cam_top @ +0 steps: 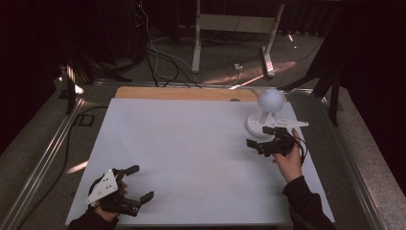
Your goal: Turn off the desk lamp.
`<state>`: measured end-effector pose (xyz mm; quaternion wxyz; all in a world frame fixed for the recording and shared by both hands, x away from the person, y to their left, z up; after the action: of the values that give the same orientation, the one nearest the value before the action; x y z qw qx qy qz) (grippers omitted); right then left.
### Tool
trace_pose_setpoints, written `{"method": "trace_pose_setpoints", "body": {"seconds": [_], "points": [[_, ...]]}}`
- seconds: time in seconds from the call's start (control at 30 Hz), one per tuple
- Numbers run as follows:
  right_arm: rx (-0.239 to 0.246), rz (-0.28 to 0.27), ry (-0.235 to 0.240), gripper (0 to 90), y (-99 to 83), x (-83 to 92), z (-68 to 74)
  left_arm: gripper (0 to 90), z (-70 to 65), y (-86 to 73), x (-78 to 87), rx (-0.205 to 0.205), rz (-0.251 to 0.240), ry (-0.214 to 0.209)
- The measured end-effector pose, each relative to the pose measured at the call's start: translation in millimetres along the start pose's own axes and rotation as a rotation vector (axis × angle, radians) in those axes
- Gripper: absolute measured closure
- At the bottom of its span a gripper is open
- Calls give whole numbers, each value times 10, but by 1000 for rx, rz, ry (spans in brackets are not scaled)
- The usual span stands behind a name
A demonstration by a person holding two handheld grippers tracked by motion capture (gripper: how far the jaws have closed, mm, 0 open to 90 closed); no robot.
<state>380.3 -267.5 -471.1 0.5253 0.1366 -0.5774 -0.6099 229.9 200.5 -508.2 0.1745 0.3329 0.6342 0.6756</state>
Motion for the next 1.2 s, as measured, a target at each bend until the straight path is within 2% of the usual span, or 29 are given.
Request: {"method": "trace_pose_setpoints", "body": {"seconds": [0.03, 0.27, 0.5, 0.67, 0.77, 0.93, 1.03, 1.2], "points": [[2, 0, 11, 0, -23, 9, 21, 5, -1, -1, -1, -1, 0, -1], [19, 27, -7, 0, -212, 96, 135, 5, -5, -3, 0, -1, 1, -1], [23, 27, 7, 0, -391, 236, 270, 5, -7, 2, 1, -1, -1, -3], [40, 41, -9, 0, -553, 297, 368, 5, -12, 6, 8, -4, -2, -4], [38, 57, 2, 0, -639, 327, 414, 5, -12, 6, 9, -4, -2, -4], [51, 55, 21, 0, -770, 398, 492, 5, -14, 6, 9, -6, -2, -5], [56, 43, 49, 0, -843, 440, 536, 5, -16, 8, 11, -7, -2, -5], [78, 34, 40, 0, -946, 509, 574, 5, -21, 9, 11, -7, -3, -6]]}}
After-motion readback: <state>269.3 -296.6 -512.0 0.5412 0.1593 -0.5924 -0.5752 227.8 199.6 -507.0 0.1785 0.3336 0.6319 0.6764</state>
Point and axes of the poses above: each handheld gripper's, and its own axes: x roughly backward along the jaws, y roughly out of its top, z roughly to its left, the point moved 3 cm from there along -x, roughly forward along the jaws, and after that the axes turned 12 degrees about y, right-handed, at the moved point
